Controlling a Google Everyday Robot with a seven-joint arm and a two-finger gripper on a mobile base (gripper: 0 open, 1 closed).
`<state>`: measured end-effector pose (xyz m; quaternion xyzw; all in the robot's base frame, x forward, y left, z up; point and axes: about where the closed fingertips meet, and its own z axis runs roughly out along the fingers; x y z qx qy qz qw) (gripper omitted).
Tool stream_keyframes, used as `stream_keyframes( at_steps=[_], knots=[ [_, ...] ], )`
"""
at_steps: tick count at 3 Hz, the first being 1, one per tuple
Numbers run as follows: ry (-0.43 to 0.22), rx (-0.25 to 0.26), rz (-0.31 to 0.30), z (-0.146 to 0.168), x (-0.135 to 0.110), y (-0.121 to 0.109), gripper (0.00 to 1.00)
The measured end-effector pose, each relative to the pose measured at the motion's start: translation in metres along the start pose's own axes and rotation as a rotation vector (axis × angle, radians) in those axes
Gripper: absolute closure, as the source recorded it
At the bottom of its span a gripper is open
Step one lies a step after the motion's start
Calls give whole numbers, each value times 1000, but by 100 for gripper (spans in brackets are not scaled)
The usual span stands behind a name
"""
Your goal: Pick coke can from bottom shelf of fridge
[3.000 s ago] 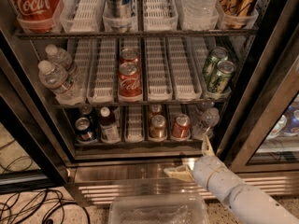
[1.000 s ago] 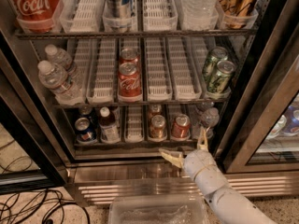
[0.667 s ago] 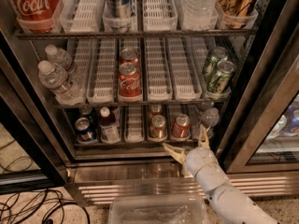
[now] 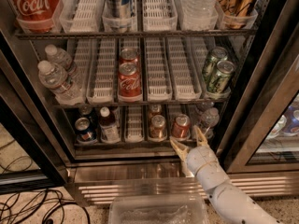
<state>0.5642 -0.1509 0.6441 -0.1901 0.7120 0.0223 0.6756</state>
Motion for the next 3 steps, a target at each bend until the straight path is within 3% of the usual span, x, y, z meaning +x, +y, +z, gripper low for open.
stream_keyframes(
  at_steps=[1, 3],
  knots=[
    [0, 0, 0, 0, 0, 0, 42],
    [0, 0, 0, 0, 0, 0, 36]
  ],
)
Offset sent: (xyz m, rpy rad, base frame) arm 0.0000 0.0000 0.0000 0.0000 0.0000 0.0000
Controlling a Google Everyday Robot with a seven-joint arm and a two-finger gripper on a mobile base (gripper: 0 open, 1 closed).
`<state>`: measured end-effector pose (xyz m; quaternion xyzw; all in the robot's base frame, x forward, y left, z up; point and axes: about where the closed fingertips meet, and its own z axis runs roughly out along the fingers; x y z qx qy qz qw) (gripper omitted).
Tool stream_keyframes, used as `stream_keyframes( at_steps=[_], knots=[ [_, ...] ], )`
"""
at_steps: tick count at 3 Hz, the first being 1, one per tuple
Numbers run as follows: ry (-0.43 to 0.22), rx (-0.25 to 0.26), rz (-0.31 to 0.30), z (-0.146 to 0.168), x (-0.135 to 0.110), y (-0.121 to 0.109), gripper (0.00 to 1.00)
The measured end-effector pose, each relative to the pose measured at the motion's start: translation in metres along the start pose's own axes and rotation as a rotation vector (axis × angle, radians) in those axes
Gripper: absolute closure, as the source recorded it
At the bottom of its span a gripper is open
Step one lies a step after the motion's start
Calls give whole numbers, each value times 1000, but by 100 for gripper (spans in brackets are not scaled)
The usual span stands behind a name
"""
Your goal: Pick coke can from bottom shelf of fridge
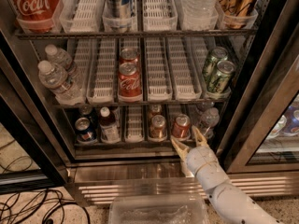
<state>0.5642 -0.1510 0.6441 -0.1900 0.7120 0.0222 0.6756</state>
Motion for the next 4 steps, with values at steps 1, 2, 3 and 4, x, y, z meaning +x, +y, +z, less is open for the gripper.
stream_keyframes(
  at_steps=[1, 2, 3, 4],
  knots=[
    [10, 27, 4, 0, 7, -7, 36],
    [14, 56, 3, 0, 14, -13, 37],
    [15, 86, 3, 3, 24, -18, 37],
    [19, 83, 3, 4, 26, -16, 37]
  ],
)
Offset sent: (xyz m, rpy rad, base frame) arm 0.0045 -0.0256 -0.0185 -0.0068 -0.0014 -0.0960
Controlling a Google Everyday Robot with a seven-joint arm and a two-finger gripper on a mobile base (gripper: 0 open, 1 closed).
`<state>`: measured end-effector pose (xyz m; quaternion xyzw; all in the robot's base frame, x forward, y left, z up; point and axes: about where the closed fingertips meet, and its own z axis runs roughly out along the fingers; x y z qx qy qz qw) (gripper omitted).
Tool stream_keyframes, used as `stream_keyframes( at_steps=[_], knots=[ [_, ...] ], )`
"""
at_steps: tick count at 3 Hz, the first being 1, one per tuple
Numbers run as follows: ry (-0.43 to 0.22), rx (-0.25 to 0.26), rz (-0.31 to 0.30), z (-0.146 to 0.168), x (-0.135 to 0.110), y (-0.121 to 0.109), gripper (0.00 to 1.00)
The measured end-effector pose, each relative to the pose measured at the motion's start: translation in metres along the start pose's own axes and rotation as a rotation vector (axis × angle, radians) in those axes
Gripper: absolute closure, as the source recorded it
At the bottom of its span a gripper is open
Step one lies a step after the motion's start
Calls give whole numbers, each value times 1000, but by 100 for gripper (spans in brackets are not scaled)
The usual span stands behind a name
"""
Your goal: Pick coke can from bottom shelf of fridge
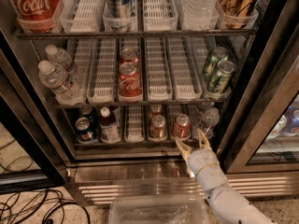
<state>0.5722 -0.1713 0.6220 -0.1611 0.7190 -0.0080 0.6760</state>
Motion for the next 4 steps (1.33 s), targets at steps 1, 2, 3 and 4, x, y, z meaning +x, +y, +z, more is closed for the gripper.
stream_keyframes(
  at_steps=[1, 2, 3, 4],
  knots=[
    [12, -5, -8, 6, 7, 3, 36],
    [34, -11, -8, 51, 17, 5, 36],
    [52, 7, -17, 69, 24, 0, 37],
    [53, 5, -17, 71, 24, 1, 37]
  ],
)
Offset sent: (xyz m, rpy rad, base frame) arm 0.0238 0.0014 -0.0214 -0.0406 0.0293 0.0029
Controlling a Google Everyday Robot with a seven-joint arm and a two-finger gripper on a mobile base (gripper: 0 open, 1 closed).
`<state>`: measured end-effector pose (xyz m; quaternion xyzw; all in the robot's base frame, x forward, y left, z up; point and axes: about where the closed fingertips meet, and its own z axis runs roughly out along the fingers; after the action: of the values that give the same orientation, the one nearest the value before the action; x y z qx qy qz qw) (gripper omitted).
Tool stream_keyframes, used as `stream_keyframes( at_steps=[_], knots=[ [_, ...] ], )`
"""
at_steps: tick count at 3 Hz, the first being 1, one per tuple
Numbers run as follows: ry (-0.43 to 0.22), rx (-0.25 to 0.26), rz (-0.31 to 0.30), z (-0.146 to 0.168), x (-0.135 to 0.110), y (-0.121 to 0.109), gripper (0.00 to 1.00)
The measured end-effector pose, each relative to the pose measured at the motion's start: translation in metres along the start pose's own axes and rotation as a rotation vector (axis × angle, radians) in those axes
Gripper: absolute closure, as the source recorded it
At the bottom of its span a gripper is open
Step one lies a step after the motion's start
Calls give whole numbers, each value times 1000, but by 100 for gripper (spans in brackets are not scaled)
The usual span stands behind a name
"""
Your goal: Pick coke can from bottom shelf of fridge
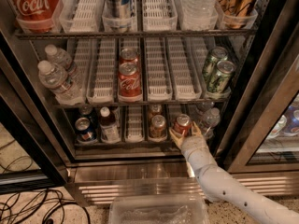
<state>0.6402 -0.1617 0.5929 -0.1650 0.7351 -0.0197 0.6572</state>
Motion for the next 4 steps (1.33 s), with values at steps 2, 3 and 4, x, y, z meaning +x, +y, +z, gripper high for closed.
stream_keyframes(
  at_steps=[2, 3, 4],
  knots=[
    [15, -22, 9, 1, 1, 8, 77],
    [29, -27, 20, -2, 5, 7, 100],
    [30, -27, 21, -2, 3, 6, 100]
  ],
)
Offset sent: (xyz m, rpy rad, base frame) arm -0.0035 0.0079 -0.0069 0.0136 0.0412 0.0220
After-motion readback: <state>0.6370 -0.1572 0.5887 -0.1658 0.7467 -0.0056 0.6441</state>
